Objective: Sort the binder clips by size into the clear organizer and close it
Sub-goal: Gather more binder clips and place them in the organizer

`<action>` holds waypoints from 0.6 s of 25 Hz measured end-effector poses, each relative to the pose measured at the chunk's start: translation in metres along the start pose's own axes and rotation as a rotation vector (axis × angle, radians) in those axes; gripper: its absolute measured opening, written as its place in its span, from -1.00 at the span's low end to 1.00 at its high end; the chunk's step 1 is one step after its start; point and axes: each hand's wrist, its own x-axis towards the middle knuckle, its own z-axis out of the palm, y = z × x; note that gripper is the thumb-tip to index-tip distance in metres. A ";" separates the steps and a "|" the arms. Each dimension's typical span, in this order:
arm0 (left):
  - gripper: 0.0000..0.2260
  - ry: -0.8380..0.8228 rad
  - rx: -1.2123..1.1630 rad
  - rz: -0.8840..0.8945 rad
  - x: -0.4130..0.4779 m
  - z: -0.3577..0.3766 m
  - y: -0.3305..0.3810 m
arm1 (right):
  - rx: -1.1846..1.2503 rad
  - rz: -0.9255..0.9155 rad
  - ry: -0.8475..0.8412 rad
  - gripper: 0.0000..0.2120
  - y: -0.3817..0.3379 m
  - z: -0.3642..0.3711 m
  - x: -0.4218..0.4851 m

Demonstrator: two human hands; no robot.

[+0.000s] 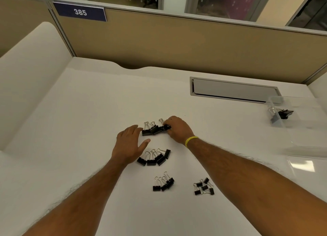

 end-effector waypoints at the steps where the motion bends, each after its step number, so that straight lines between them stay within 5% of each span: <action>1: -0.34 0.001 0.002 -0.005 0.000 0.000 -0.001 | -0.009 -0.007 -0.004 -0.70 0.001 -0.001 0.001; 5: -0.36 0.018 -0.024 -0.013 -0.001 0.001 -0.002 | 0.005 -0.018 0.021 -0.80 0.003 -0.007 0.001; 9: -0.46 0.074 -0.140 -0.038 0.004 -0.003 0.006 | 0.277 0.009 0.163 -0.78 0.000 -0.008 -0.010; 12: -0.57 0.159 -0.410 -0.085 0.009 -0.008 0.024 | 0.477 -0.073 0.270 -0.73 -0.019 -0.009 -0.019; 15: -0.62 0.118 -0.909 -0.320 0.024 -0.017 0.048 | 0.559 -0.162 0.303 -0.76 -0.047 -0.008 -0.023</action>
